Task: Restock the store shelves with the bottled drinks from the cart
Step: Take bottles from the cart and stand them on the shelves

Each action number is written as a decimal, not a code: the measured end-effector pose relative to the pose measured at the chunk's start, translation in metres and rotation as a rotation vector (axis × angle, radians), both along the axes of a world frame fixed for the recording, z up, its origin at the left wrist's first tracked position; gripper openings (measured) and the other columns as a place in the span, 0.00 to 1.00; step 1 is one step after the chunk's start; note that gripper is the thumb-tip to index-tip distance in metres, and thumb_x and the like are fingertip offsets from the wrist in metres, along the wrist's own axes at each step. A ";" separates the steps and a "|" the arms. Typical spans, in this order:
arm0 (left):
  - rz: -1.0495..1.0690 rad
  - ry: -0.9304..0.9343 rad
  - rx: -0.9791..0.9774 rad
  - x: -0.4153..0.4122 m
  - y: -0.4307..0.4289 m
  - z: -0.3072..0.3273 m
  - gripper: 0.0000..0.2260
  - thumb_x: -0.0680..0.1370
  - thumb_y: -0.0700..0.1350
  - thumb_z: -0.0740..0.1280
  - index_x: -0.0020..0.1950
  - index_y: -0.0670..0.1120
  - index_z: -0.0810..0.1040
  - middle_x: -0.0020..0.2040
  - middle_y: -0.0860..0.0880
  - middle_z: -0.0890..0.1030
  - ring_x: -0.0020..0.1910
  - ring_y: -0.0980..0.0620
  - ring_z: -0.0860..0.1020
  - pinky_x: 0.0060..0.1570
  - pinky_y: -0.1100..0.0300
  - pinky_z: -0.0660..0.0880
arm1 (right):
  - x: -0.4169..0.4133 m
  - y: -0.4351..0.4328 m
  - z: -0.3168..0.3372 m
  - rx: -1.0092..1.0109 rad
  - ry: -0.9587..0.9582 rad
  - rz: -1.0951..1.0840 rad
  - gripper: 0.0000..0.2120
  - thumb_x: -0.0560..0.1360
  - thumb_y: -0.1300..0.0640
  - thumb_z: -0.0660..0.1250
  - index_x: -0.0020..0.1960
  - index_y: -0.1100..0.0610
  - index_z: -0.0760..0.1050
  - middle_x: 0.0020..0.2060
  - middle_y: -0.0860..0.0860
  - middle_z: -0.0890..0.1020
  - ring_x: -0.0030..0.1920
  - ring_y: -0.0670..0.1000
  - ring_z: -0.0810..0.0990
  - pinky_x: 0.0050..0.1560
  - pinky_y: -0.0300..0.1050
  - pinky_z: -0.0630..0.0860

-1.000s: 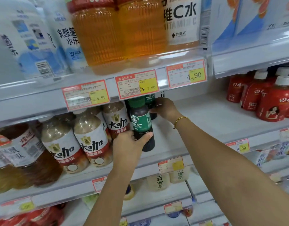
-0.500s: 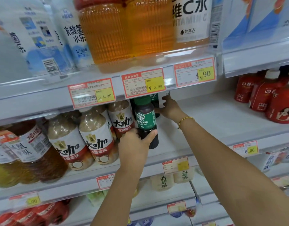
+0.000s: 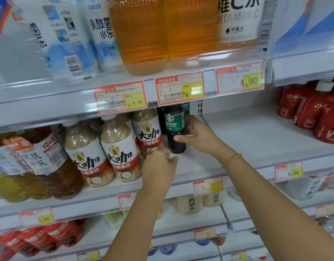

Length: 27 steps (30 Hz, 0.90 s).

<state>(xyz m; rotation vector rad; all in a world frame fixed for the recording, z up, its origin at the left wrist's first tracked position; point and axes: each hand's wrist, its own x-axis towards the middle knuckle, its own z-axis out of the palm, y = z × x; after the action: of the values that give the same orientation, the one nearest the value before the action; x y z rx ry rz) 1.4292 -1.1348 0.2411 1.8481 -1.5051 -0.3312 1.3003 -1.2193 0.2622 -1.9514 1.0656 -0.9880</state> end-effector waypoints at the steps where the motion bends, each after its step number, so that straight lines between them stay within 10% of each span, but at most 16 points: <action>1: -0.015 -0.071 0.036 0.002 0.005 0.002 0.10 0.75 0.48 0.67 0.54 0.45 0.81 0.51 0.48 0.84 0.51 0.50 0.80 0.52 0.58 0.76 | 0.002 -0.004 0.001 0.004 -0.001 -0.005 0.25 0.71 0.59 0.72 0.64 0.58 0.66 0.56 0.51 0.78 0.55 0.50 0.78 0.56 0.44 0.75; 9: -0.229 -0.333 0.031 0.020 0.033 0.001 0.15 0.78 0.55 0.60 0.51 0.47 0.81 0.48 0.51 0.83 0.47 0.52 0.79 0.47 0.58 0.75 | 0.022 -0.023 -0.008 -0.046 0.028 -0.223 0.30 0.60 0.53 0.80 0.56 0.59 0.70 0.51 0.54 0.81 0.50 0.53 0.80 0.51 0.52 0.78; 27: -0.308 -0.064 -0.295 0.033 0.048 -0.016 0.08 0.77 0.47 0.65 0.47 0.44 0.81 0.45 0.52 0.80 0.45 0.57 0.77 0.50 0.59 0.74 | 0.028 -0.029 -0.004 0.101 -0.027 -0.204 0.25 0.66 0.59 0.76 0.60 0.62 0.72 0.52 0.57 0.80 0.52 0.55 0.80 0.55 0.48 0.77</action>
<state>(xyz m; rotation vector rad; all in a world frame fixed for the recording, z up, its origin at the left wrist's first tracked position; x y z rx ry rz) 1.4619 -1.0865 0.2253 1.4106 -1.7810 -0.1809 1.3284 -1.2486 0.2582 -1.7696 1.2933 -1.0445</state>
